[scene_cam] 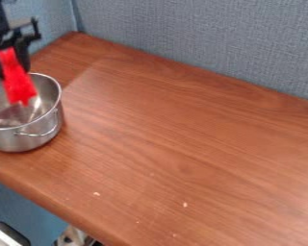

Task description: Put the red object in the metal pot

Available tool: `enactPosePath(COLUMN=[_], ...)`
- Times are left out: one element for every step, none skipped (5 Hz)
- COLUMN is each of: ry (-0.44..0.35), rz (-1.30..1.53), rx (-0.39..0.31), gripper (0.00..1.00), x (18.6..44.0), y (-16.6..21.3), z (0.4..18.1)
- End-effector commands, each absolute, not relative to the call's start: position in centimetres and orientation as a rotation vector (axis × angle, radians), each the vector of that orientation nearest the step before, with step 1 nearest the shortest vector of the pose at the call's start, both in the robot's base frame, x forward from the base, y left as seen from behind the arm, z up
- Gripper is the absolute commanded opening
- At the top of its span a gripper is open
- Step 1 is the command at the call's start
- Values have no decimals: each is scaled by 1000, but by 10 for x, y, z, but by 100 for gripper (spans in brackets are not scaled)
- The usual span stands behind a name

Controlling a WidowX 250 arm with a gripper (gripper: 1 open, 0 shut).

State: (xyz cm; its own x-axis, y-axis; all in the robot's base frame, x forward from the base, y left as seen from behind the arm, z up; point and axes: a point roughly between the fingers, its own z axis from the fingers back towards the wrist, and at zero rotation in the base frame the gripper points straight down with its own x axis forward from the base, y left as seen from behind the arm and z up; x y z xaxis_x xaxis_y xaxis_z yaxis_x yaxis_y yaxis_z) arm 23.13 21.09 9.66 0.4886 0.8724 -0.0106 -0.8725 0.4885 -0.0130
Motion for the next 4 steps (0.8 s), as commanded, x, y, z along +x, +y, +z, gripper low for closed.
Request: enactPosePath(ry=[-84,-82,-83,-75], rz=[1002,1073,1122,1095], rx=[18,9,16,17], gripper=[0,100,100,100], x=[212,218,225,230], y=[210,219,225,227], z=[110,94,78,66])
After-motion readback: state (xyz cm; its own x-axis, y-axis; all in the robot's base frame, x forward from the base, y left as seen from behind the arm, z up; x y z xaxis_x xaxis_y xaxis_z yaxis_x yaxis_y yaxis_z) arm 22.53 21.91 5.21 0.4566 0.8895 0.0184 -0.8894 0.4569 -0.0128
